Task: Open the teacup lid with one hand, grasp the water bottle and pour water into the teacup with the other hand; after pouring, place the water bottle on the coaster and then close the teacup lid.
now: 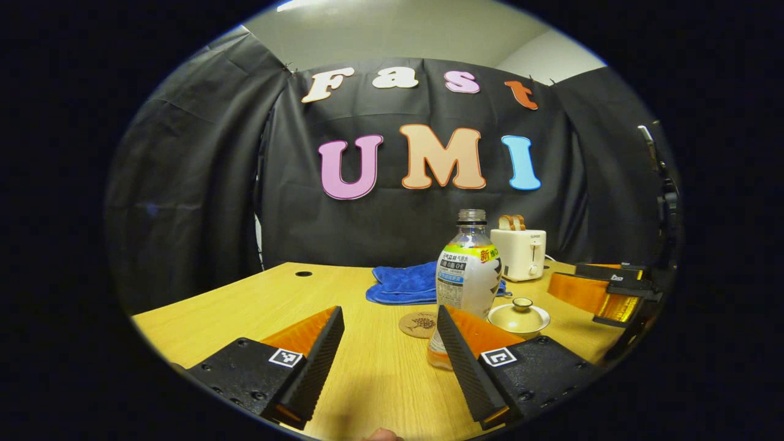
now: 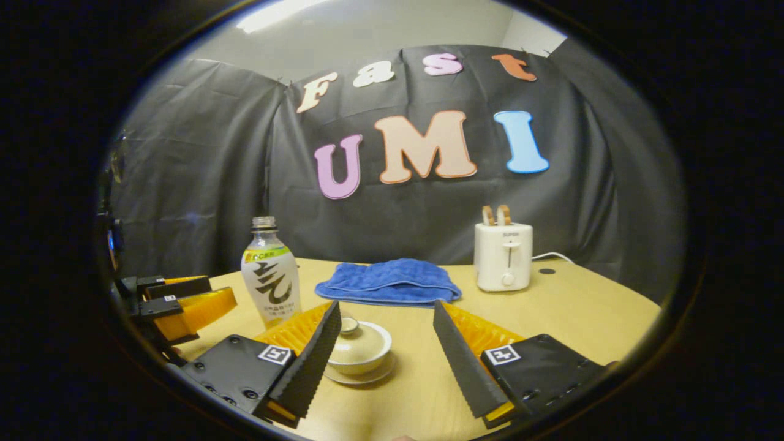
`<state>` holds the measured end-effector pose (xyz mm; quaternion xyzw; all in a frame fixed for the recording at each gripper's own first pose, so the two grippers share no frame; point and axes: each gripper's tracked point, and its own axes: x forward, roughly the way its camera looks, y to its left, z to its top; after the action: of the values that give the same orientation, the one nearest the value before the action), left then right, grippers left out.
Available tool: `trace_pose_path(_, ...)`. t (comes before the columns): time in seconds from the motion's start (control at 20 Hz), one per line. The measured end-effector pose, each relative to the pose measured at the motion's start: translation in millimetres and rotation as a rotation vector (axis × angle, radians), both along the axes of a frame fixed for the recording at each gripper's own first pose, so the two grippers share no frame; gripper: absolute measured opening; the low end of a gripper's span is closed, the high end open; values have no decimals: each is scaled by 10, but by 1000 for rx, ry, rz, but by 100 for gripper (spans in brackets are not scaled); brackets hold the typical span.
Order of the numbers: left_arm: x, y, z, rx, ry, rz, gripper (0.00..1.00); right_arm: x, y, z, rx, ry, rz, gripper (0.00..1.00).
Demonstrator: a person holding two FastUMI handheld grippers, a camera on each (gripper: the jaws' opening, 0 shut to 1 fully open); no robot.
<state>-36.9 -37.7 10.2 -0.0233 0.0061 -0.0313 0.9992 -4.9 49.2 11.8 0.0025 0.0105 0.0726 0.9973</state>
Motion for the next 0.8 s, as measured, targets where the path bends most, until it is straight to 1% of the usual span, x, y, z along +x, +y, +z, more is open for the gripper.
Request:
trace_pose_path(0.15, -22, 20, 35, 4, -21, 13, 89, -171, -135, -32, -4, 1, -27, 96)
trace_pose_path(0.4, -57, 41, 29, 31, -33, 28, 90, -317, -284, -109, 14, 15, -58, 100)
trace_pose_path(0.55, -48, 43, 44, 37, -40, 36, 90, -342, -308, -157, 27, 15, -72, 100)
trace_pose_path(0.6, -54, 27, 26, 41, -35, 35, 91, -342, -355, -175, 23, 11, -96, 100)
trace_pose_path(0.65, -40, 29, 12, 49, -30, 38, 91, -365, -401, -156, 21, 0, -114, 94)
trace_pose_path(0.8, -43, 74, -81, 50, 15, 60, 93, -391, -410, -118, -8, -34, -158, 94)
